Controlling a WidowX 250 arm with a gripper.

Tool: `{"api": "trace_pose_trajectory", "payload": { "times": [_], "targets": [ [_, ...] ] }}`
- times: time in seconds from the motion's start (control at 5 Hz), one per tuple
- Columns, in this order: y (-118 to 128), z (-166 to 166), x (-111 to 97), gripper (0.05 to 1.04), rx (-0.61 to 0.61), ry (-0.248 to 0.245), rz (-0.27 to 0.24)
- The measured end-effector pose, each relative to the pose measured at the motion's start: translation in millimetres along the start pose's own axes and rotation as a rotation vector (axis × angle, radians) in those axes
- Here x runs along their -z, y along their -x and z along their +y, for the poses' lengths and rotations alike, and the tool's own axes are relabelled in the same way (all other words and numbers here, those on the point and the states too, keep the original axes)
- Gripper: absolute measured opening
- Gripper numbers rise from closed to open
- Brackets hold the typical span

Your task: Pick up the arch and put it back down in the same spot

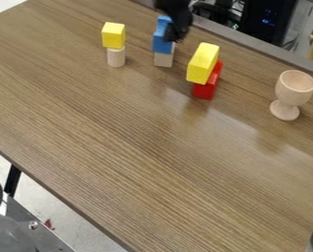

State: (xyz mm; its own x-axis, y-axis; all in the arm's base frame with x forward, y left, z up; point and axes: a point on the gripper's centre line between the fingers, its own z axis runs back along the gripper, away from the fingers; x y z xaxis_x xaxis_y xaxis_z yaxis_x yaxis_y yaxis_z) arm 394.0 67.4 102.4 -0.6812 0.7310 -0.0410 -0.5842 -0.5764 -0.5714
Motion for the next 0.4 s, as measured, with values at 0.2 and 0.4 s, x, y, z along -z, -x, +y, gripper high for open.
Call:
{"api": "trace_pose_trajectory", "payload": {
  "times": [0.2,0.4],
  "targets": [
    [-8.0,0.0,3.8,0.999,-0.002,-0.057,0.016],
    [-5.2,-1.1,5.2,0.999,0.017,-0.077,0.028]
  ]
}}
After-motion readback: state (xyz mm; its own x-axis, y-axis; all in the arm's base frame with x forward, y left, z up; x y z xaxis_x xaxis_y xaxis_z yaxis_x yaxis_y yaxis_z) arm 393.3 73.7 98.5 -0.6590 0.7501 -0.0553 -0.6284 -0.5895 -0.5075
